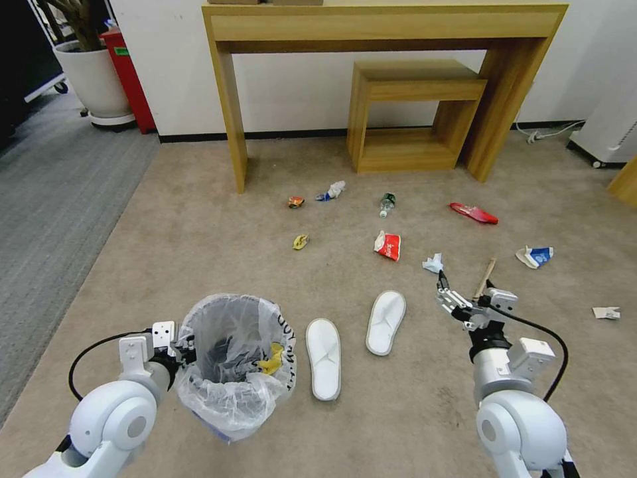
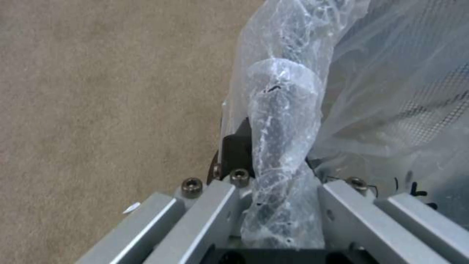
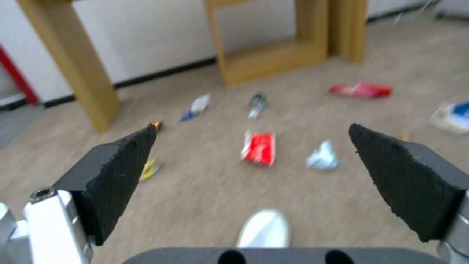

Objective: Pick up the trash bin and place the garbage on the floor into it.

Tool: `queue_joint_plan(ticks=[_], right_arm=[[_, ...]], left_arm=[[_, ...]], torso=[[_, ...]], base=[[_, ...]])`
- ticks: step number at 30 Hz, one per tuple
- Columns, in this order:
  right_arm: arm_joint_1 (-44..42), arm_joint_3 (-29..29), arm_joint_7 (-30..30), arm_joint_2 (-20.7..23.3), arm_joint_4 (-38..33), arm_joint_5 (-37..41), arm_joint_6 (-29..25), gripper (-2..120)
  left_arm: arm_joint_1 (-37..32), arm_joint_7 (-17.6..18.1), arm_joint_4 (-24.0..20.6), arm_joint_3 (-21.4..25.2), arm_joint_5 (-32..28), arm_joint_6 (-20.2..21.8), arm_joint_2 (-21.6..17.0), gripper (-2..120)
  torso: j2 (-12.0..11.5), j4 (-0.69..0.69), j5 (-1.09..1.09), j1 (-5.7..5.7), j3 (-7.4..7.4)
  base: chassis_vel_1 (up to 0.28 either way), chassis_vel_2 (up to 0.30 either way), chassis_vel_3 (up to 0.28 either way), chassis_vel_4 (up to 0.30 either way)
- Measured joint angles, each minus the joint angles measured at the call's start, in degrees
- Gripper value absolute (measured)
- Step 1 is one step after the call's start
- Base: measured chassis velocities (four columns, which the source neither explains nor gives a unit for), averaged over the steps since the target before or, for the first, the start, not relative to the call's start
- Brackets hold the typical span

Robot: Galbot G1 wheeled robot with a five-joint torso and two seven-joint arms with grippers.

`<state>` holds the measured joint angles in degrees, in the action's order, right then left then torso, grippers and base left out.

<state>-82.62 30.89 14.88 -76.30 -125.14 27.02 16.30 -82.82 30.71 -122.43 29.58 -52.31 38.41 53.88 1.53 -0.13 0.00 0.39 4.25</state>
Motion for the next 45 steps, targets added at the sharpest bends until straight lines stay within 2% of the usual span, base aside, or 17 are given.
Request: queue_joint_plan(ticks=[1,4,5,8,9,12,13,15,20,23,32,38,45], right_arm=[[0.0,0.0,0.0,0.0,0.0,0.0,0.0,100],[1.36,-3.0,5.32,1.98,0.37,6.92,6.35,100],[1.36,-3.0,5.32,1.98,0.37,6.92,6.35,100],[4.44,-6.44,14.73,3.71,1.77,20.01,14.88,100],[4.44,-6.44,14.73,3.71,1.77,20.01,14.88,100],[9.63,-10.75,21.41,5.27,5.74,28.28,18.78,100],[9.63,-10.75,21.41,5.27,5.74,28.28,18.78,100],[13.68,-14.33,24.21,7.0,9.42,32.12,19.54,100],[17.57,-17.99,25.32,8.37,14.71,34.06,19.72,100],[20.93,-21.42,25.85,7.51,20.43,34.35,19.72,100],[27.41,-29.7,25.88,5.86,30.71,35.15,20.65,100],[32.15,-35.12,22.13,4.29,40.44,32.72,19.25,100],[36.37,-38.49,19.28,2.25,46.04,30.18,17.45,100]], left_arm=[[0.0,0.0,0.0,0.0,0.0,0.0,0.0,1],[-0.08,0.01,0.24,-0.02,0.05,0.01,0.14,1],[-0.08,0.01,0.24,-0.02,0.05,0.01,0.14,1],[-0.28,0.01,0.28,0.09,0.11,-0.01,0.39,1],[-0.28,0.01,0.28,0.09,0.11,-0.01,0.39,1],[-0.67,0.04,-0.06,0.47,0.25,-0.09,0.84,1],[-0.67,0.04,-0.06,0.47,0.25,-0.09,0.84,1],[-0.86,0.04,-0.22,0.54,0.41,-0.22,1.25,1],[-0.83,0.06,0.18,0.51,0.54,-0.4,1.55,1],[-0.79,0.05,1.05,0.42,0.88,-0.76,1.76,1],[-1.39,-0.22,1.13,0.78,1.21,-1.25,2.01,1],[-1.72,-0.26,0.9,1.05,1.25,-1.62,2.25,1],[-1.47,-0.43,1.22,0.8,1.3,-2.04,2.54,1]], torso=[[0.0,0.0,0.0,0.0,0.0],[0.0,-0.01,0.0,0.0,0.0],[0.0,-0.01,0.0,0.0,0.0],[0.0,-0.01,0.0,0.0,0.0],[0.0,-0.01,0.0,0.0,0.0],[0.0,0.01,0.0,0.0,0.0],[0.0,0.01,0.0,0.0,0.0],[0.0,0.01,-0.01,0.0,0.0],[0.0,0.0,-0.01,0.0,0.0],[0.0,0.0,-0.01,0.0,0.0],[-0.01,0.0,-0.01,0.0,0.0],[0.0,0.0,-0.01,0.0,0.0],[0.0,0.0,-0.01,0.0,0.0]], base=[[0.0,0.0,0.0,0.0],[0.0,0.0,0.0,0.0],[0.0,0.0,0.0,0.0],[0.0,0.0,0.0,0.0],[0.0,0.0,0.0,0.0],[0.0,0.0,0.0,0.0],[0.0,0.0,0.0,0.0],[0.0,0.0,0.0,0.0],[0.0,0.0,0.0,0.0],[0.0,0.0,0.0,0.0],[0.0,0.0,0.0,0.0],[0.0,0.0,0.0,0.0],[0.0,0.0,0.0,0.0]])
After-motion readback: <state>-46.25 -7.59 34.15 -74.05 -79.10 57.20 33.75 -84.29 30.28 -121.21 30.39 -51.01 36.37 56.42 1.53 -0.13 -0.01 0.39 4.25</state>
